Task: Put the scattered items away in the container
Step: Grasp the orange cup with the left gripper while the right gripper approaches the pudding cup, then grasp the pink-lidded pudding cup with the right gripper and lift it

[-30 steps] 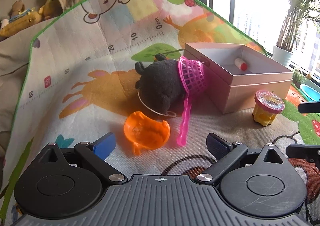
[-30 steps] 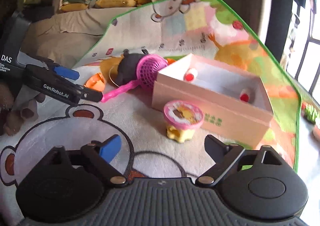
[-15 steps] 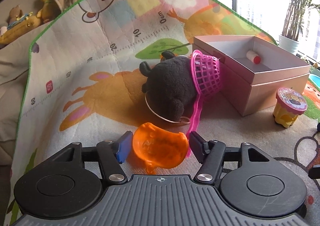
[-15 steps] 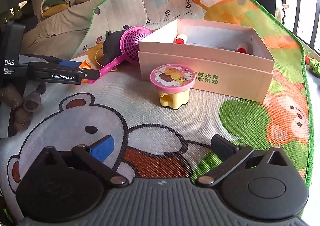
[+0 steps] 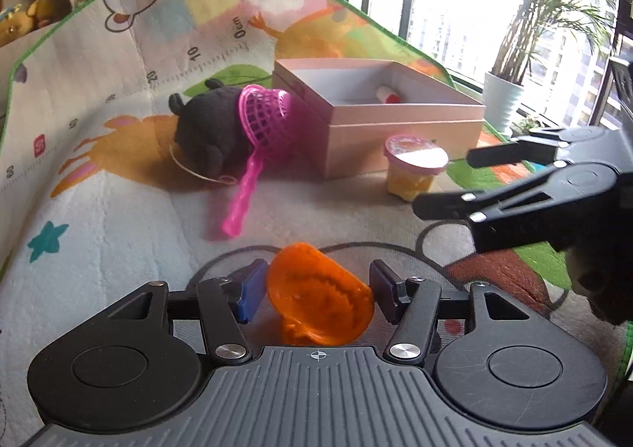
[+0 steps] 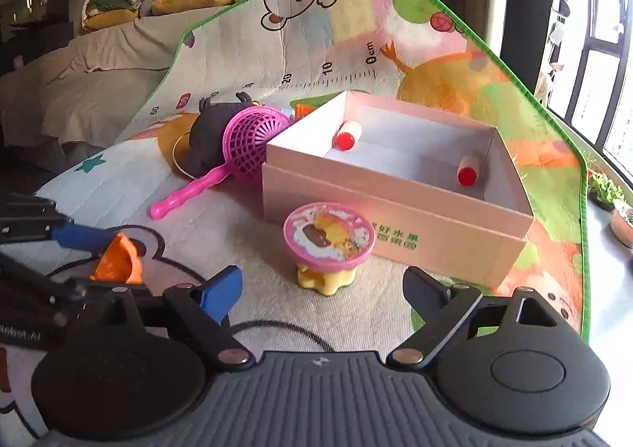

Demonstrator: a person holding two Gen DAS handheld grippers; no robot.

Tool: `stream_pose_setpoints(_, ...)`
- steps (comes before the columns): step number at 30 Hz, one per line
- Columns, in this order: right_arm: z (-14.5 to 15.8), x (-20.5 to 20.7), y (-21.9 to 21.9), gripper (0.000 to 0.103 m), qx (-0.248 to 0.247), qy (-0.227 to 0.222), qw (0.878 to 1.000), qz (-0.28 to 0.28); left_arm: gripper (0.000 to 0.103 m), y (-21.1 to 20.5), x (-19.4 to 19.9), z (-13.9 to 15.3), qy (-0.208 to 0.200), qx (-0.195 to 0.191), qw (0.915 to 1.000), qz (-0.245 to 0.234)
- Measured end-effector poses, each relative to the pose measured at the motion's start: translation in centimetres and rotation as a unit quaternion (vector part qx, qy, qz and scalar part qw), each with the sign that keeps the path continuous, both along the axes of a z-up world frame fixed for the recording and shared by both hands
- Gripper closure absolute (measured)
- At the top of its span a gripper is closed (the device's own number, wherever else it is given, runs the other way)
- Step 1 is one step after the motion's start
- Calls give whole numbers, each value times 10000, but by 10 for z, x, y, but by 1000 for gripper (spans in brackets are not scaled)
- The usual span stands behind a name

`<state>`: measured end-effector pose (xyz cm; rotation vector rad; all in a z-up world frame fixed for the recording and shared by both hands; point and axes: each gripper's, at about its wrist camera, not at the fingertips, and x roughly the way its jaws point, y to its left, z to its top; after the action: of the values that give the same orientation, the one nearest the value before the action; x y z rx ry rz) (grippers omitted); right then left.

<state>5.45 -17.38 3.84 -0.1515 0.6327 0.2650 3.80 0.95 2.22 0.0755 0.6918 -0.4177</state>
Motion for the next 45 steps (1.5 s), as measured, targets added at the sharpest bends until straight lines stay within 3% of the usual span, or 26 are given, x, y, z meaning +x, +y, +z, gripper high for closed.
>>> stream_pose_setpoints(5,-8,25,10,26,20,102,9999,22,38,-2,-2,-5,79,-4,10000,-24)
stream_pose_setpoints(7,-12,33,11,40,22,217,9998,-48,31,-1,-3,-4,83,-43,10000,-31)
stream_pose_setpoints(9,-14,36,8,62,105,380,9992,-56,26,0,-2,-3,43,-4,10000,-25)
stream_pose_setpoints(15,-8,14,1,62,43,400,9992,14,23,-6,5,-7,52,147,9999,-14)
stream_pose_setpoints(23,7,-24,-18,65,-19,259,9996,62,44,-15,6,-5,14,266,9996,-11)
stream_pose_setpoints(27,9,-35,-24,72,-34,244,9996,102,50,-22,1,-1,-22,321,9994,-102)
stream_pose_setpoints(35,7,-42,-34,70,0,97,9999,-95,52,-40,-10,4,-35,304,9989,-347)
stream_pose_setpoints(37,7,-41,-35,53,105,72,9998,-133,51,-43,-12,1,4,306,9989,-366)
stream_pose_setpoints(38,7,-40,-35,36,158,26,9998,-140,50,-43,-12,0,25,301,9989,-365)
stream_pose_setpoints(39,7,-40,-34,31,180,-48,9997,-161,50,-43,-13,-1,42,298,9989,-363)
stream_pose_setpoints(42,6,-31,-32,31,156,-138,9995,-227,35,-43,-13,-4,104,279,9989,-350)
stream_pose_setpoints(44,7,-19,-33,31,215,-116,9993,-271,10,-43,-13,-5,107,234,9990,-352)
stream_pose_setpoints(45,7,-13,-32,31,236,-79,9993,-279,6,-43,-15,-5,79,184,9991,-371)
